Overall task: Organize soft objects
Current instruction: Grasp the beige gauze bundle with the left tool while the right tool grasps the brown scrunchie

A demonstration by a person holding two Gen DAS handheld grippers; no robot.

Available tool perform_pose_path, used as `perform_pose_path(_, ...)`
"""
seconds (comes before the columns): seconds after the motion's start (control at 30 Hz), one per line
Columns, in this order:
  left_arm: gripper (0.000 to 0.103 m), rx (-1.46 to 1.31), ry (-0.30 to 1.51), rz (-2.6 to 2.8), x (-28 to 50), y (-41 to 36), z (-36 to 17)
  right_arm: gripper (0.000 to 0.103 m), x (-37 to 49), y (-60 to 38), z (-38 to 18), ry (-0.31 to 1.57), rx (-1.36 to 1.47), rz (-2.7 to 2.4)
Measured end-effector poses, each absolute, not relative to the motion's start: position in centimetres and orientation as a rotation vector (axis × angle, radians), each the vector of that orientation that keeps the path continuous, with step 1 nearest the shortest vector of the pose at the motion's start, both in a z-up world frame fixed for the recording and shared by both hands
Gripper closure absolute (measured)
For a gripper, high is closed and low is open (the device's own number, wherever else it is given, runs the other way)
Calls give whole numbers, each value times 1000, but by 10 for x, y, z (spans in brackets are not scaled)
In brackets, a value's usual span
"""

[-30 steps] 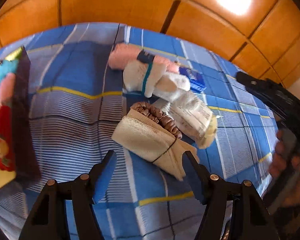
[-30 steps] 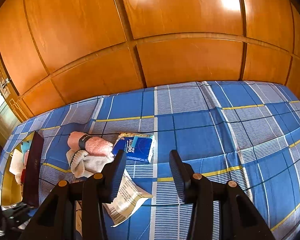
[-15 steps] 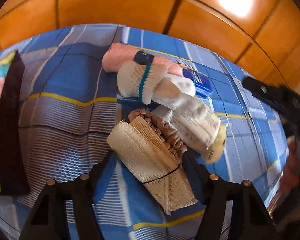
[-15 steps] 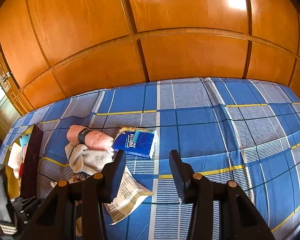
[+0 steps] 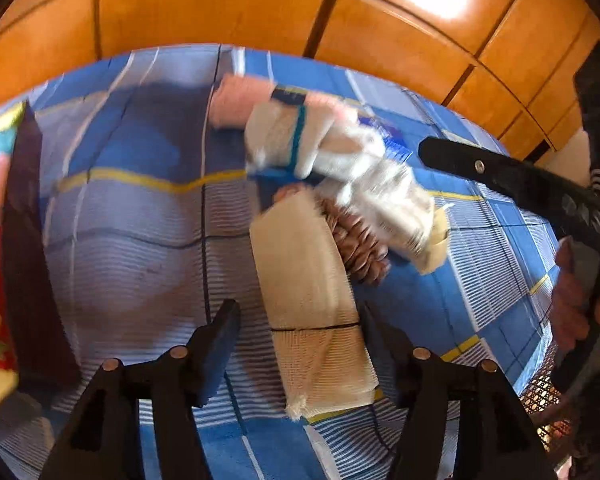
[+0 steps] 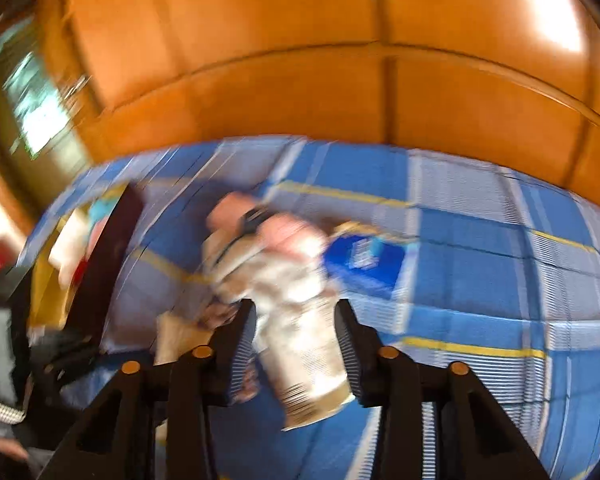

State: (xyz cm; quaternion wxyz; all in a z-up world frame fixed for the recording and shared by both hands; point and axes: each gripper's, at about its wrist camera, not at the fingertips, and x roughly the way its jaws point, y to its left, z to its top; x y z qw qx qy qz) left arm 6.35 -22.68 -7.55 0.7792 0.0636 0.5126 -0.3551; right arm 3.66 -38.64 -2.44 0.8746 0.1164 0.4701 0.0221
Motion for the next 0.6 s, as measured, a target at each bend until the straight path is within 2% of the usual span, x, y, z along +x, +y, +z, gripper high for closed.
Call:
perform_pose_path(0.03, 46, 125, 1126, -761, 64, -225, -83, 69, 38, -377, -28, 1002, 217, 76)
perform_pose_path(0.07, 54, 116, 1119, -763, 63, -223, -85, 70, 40, -369, -31, 1022, 198, 104)
perform_pose_path(0.2, 55, 133, 1084, -784, 57, -223, -80, 73, 42, -343, -49, 1103, 115, 178)
perform_pose_path(0.53, 55, 110, 1017, -761, 42, -192, -67, 71, 59, -322, -76, 1186, 32, 197)
perform_pose_path(0.6, 55, 111, 1002, -762, 38, -187, -63, 76, 59, -317, -82, 1188, -6, 190)
